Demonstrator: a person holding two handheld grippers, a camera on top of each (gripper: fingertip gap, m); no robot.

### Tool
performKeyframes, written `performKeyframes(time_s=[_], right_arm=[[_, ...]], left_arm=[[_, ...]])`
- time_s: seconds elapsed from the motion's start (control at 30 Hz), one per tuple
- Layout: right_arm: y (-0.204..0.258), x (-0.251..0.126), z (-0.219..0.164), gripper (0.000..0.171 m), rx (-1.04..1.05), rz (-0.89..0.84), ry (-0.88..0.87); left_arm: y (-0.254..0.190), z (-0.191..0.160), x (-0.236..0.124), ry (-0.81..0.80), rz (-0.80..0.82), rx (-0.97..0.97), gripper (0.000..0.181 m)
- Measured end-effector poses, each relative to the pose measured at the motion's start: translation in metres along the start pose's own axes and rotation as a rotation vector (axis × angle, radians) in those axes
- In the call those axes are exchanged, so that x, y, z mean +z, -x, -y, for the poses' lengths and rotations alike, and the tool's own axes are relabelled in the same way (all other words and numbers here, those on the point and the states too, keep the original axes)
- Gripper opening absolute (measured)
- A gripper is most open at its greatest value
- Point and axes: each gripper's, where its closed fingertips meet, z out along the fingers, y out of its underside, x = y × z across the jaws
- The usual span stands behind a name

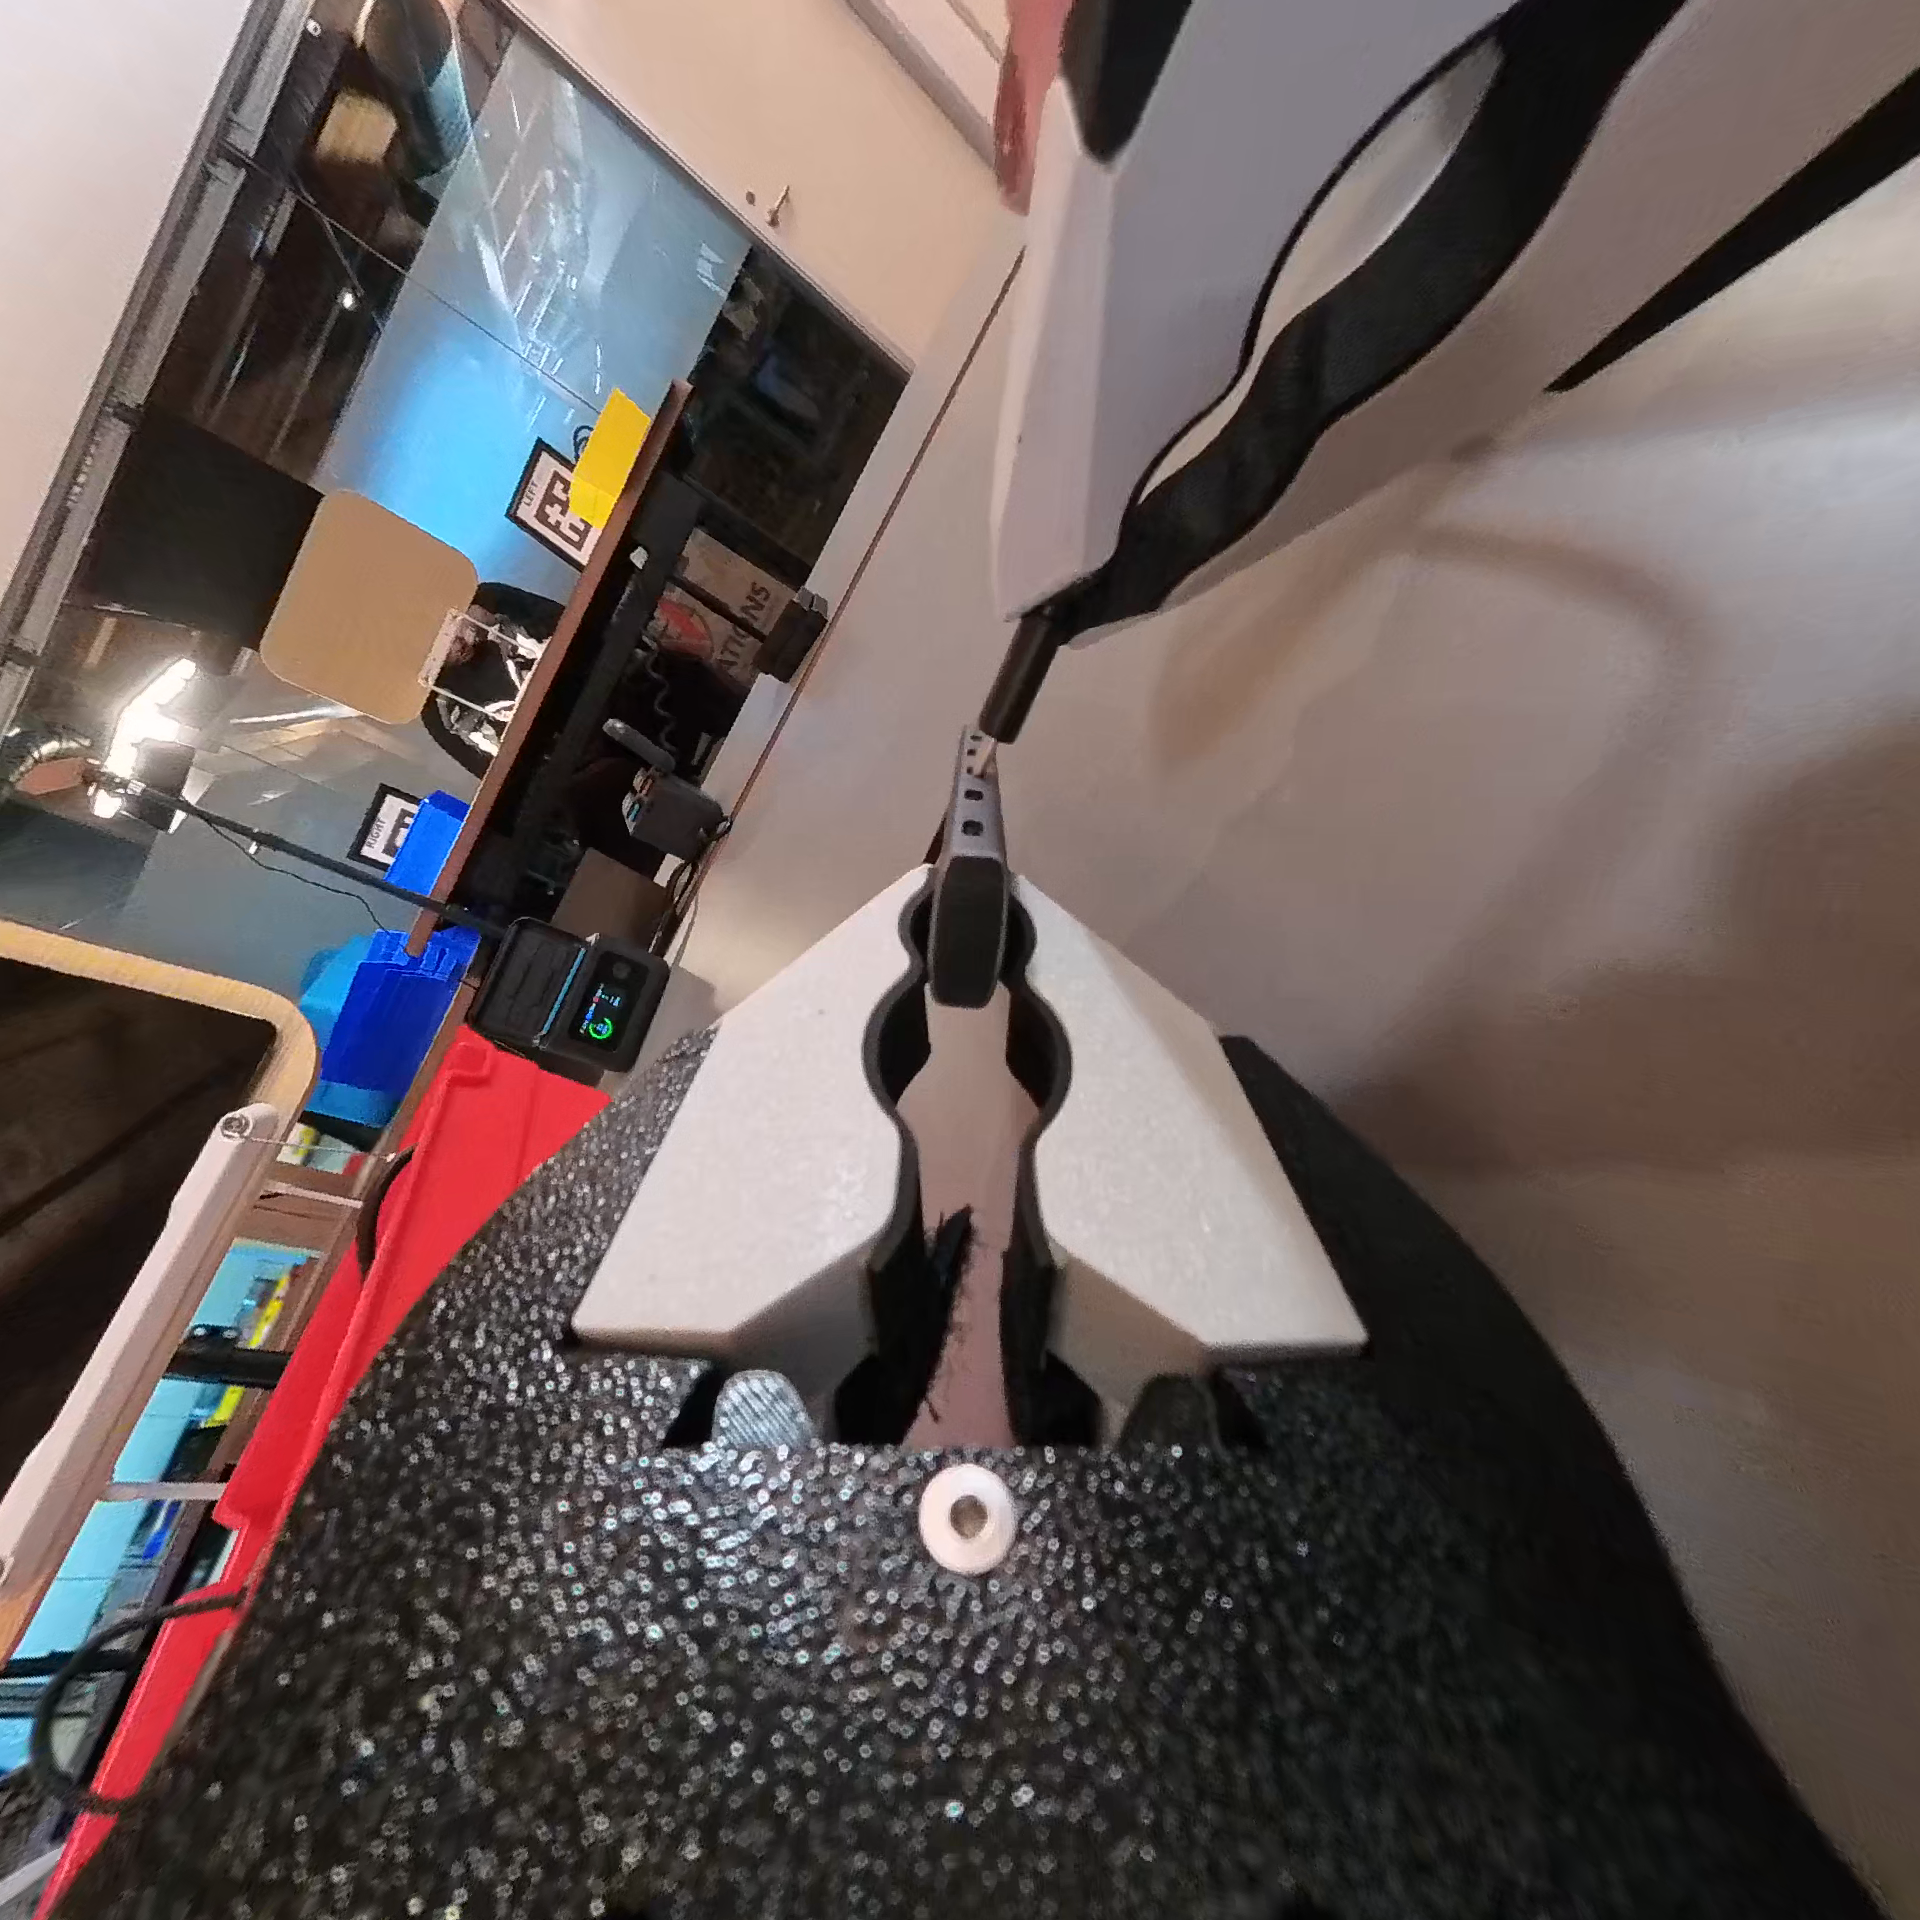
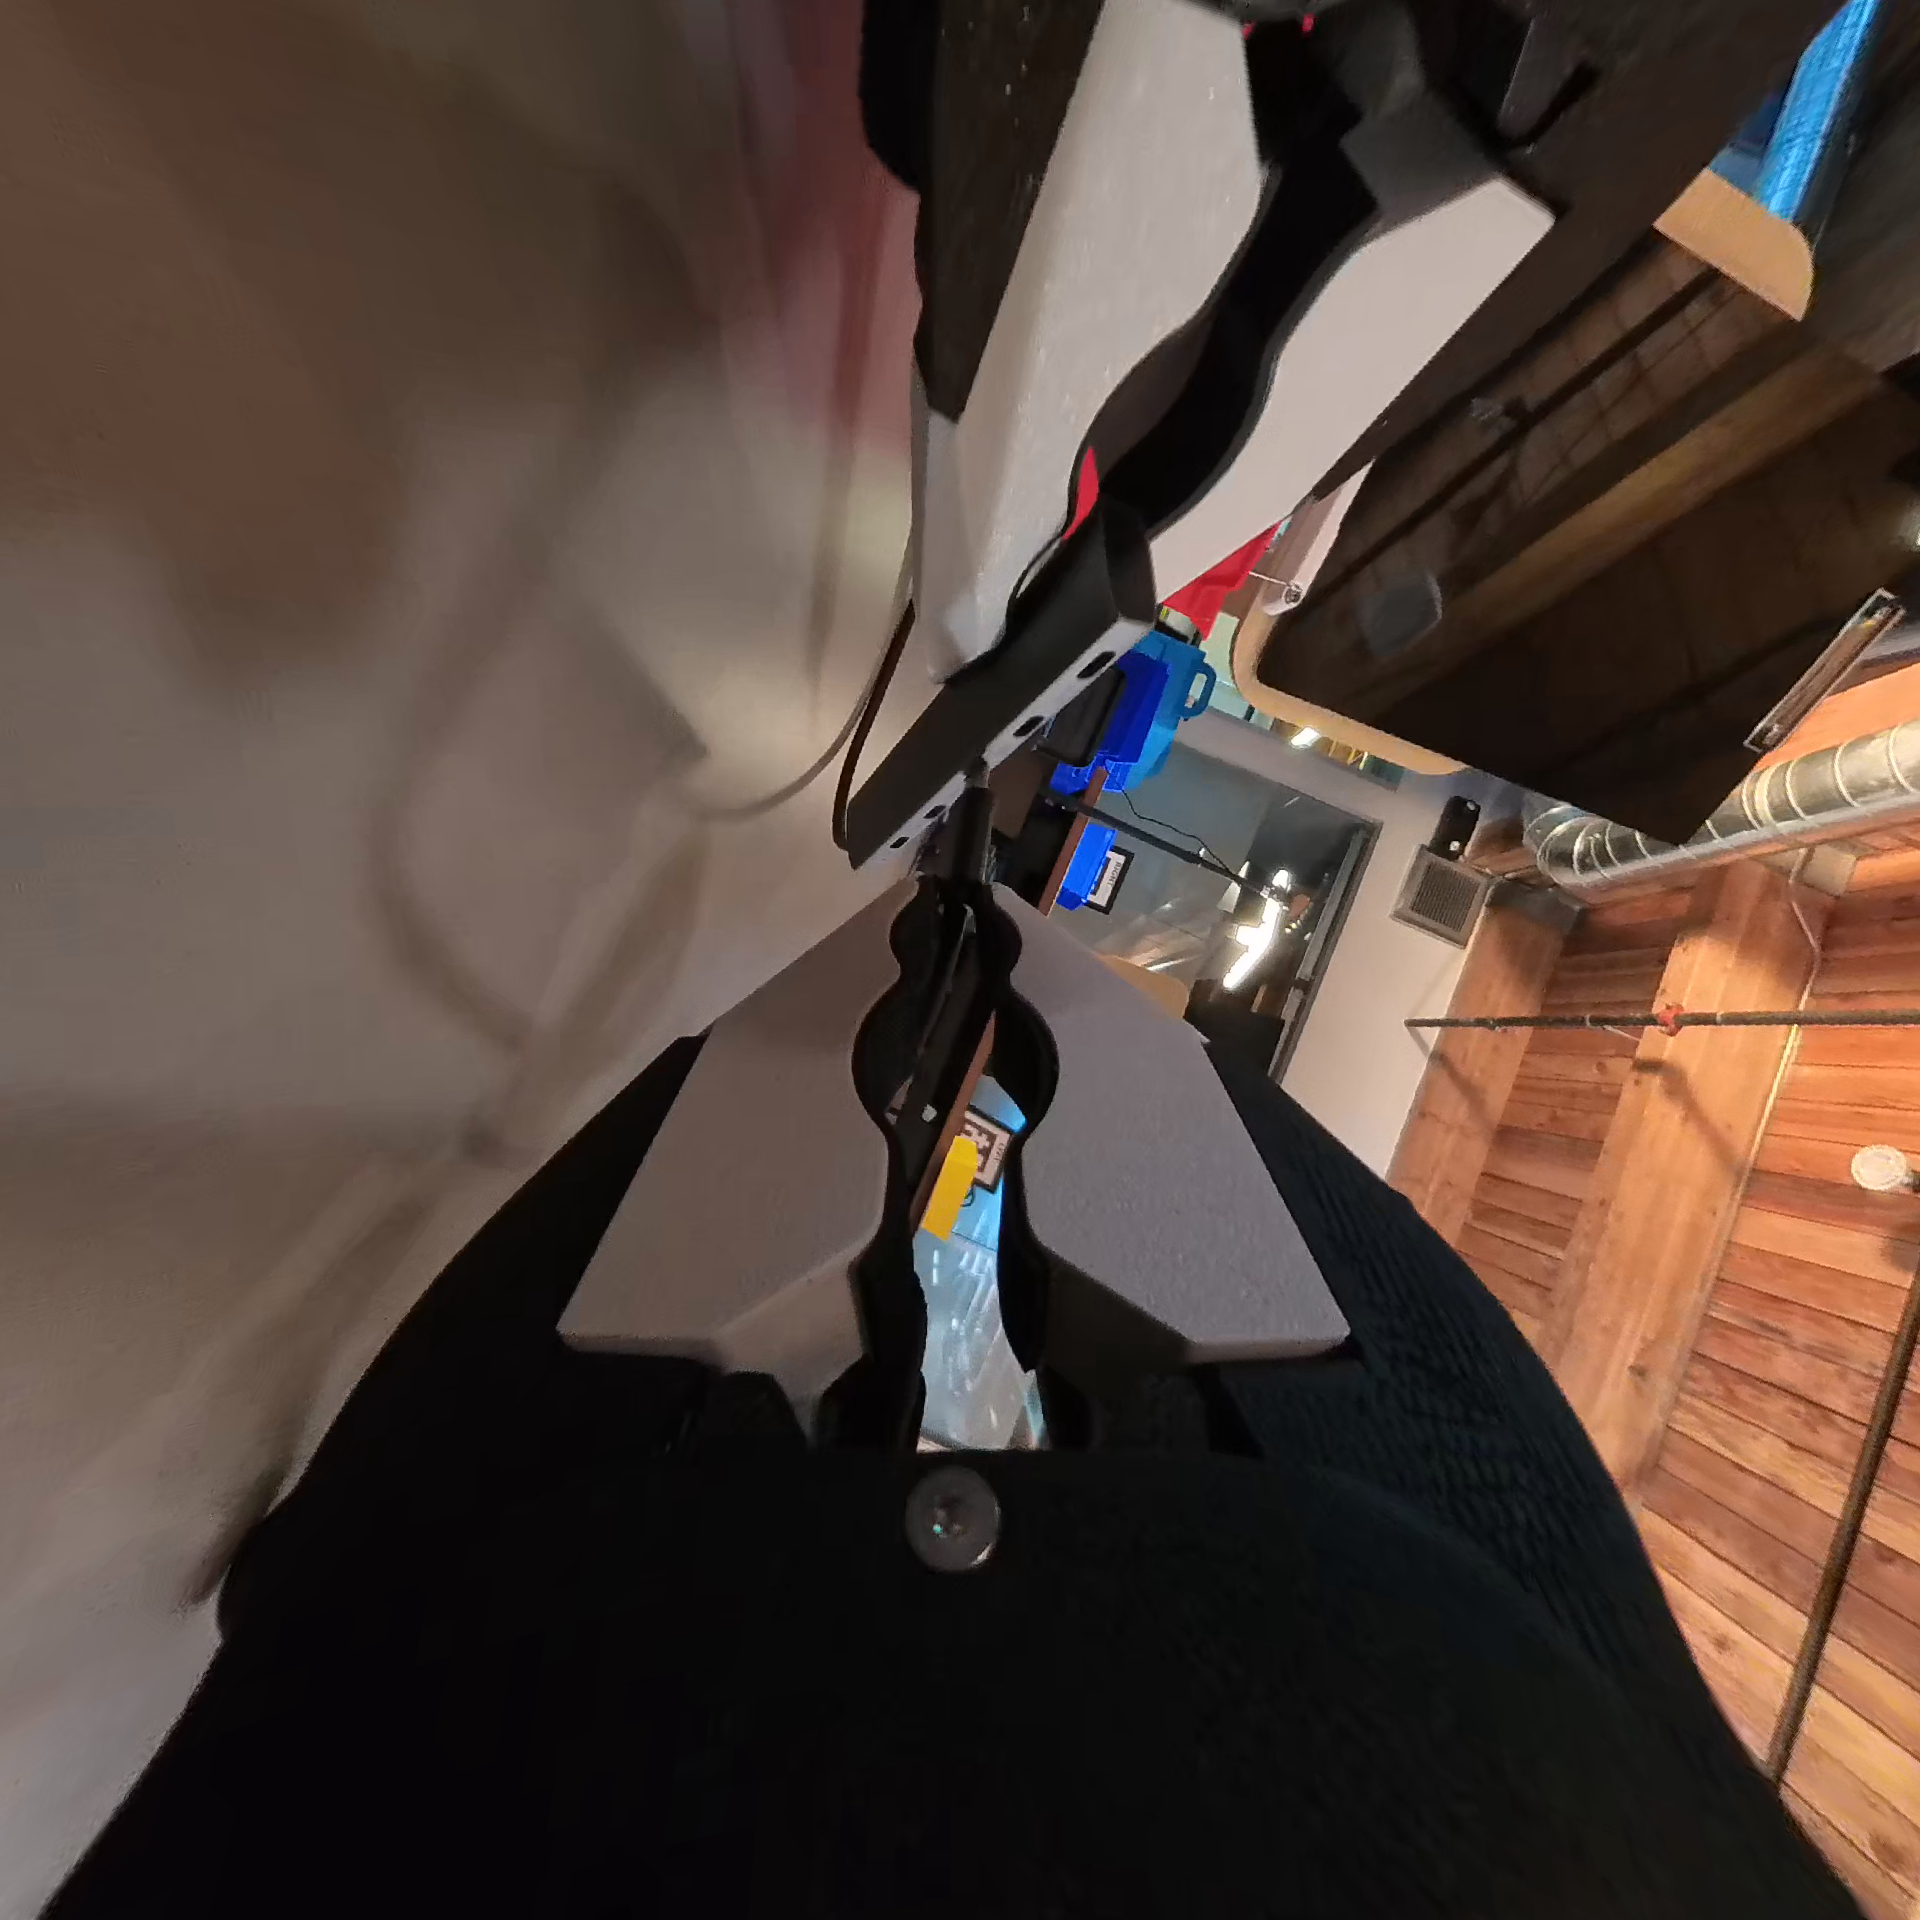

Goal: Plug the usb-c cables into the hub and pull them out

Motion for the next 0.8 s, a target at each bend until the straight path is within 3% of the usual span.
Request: performKeyframes(time_s=[0.8], right_arm=[[0.012,-0.004,0.005,0.004,0.122,0.101,-0.033]], left_arm=[[-0.019,0.005,-0.004,-0.023,-0.094,0.058,0.007]])
